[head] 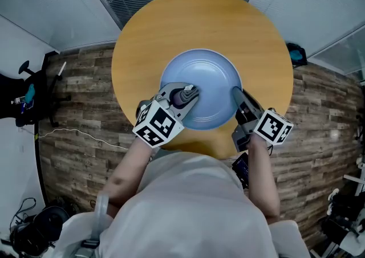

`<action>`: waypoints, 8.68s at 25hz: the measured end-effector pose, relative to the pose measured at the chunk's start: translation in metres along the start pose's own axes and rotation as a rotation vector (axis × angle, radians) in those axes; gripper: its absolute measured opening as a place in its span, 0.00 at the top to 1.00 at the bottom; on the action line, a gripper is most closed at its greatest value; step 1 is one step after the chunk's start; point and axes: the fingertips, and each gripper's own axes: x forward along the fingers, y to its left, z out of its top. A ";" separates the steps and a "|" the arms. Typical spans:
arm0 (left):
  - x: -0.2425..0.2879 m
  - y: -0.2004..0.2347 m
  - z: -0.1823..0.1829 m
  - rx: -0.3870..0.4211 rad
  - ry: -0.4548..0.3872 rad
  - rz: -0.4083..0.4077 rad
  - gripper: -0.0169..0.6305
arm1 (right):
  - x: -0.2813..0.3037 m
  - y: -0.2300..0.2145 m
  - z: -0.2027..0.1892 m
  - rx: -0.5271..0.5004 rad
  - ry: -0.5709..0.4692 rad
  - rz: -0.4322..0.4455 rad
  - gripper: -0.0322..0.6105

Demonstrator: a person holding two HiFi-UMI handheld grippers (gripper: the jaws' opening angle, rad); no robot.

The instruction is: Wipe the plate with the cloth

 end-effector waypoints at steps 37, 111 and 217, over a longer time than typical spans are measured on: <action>-0.077 0.058 0.019 -0.272 -0.349 0.216 0.85 | 0.033 -0.104 0.009 0.044 0.089 -0.152 0.88; -0.117 0.077 -0.039 -0.357 -0.226 0.369 0.85 | 0.078 -0.261 -0.019 0.338 -0.099 -0.548 0.88; -0.118 0.052 0.043 -0.246 -0.421 0.357 0.85 | -0.112 0.056 0.130 -0.480 -0.393 -0.062 0.92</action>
